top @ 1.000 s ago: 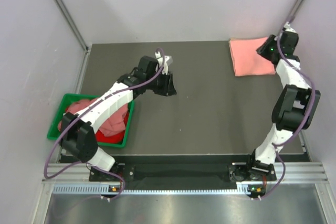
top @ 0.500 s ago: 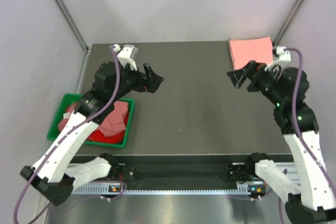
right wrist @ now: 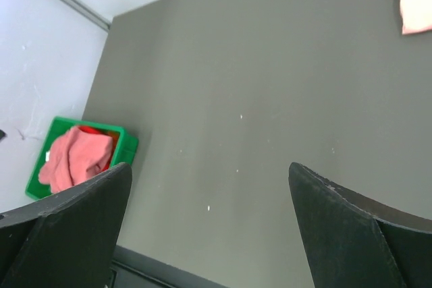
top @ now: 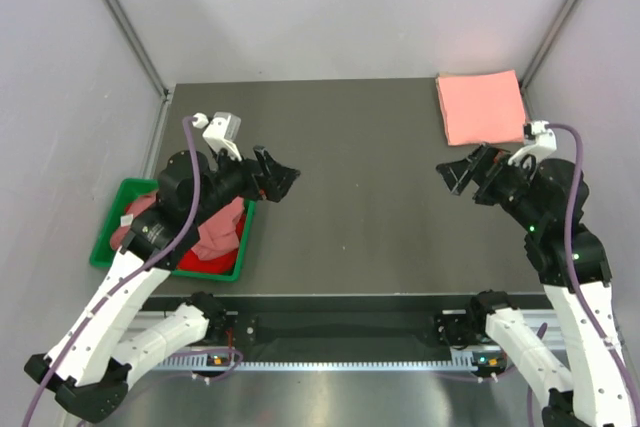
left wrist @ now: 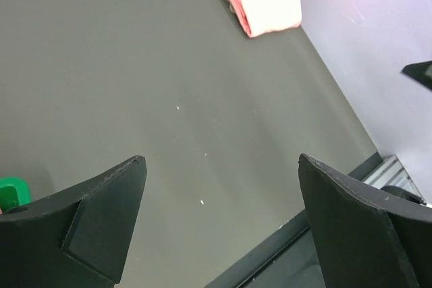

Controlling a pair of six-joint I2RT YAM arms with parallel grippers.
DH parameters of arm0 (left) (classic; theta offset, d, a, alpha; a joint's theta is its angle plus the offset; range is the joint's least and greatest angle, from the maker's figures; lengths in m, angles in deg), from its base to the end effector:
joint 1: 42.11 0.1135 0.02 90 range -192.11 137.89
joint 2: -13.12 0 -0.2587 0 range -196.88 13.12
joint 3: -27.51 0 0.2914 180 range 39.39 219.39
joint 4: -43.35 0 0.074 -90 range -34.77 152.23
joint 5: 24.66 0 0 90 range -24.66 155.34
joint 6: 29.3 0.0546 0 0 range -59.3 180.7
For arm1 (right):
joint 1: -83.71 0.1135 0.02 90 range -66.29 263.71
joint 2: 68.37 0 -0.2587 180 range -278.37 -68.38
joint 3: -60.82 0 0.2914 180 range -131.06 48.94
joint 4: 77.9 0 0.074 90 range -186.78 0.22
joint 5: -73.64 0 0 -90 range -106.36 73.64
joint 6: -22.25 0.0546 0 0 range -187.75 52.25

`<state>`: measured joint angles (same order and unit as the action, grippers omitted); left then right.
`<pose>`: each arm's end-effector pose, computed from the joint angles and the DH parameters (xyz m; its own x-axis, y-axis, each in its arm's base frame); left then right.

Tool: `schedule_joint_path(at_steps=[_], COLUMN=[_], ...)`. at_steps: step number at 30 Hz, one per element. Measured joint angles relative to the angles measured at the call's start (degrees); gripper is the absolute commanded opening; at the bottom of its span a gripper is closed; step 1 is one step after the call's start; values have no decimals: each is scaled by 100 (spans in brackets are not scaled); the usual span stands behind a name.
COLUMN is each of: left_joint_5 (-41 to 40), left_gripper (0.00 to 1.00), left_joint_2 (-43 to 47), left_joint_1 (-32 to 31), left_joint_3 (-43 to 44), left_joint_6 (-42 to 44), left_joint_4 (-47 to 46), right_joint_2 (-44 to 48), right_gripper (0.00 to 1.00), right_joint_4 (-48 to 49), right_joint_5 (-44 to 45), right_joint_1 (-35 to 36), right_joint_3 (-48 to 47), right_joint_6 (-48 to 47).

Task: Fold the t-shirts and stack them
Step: Reset both grippers

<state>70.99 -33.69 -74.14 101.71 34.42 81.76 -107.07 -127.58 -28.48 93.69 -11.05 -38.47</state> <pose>0.1901 -0.1253 0.4116 -0.4153 -0.2599 -0.8718 0.4749 0.7554 -0.4515 0.1794 0.0432 0.3985 -0.4240 0.4109 -0.8071 -0.1838 0.8336 0.5210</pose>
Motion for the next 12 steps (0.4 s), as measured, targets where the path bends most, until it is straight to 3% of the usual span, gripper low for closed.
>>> schedule_joint_path(at_steps=[12], left_joint_5=[98], left_gripper=[98], left_joint_2=[-57], left_joint_1=[0], left_joint_3=[2], left_joint_6=[72], left_joint_4=[186], right_joint_2=[273], right_gripper=[100], right_joint_4=[4], right_joint_5=[393], right_joint_1=[0], right_joint_3=[0], right_joint_6=[186])
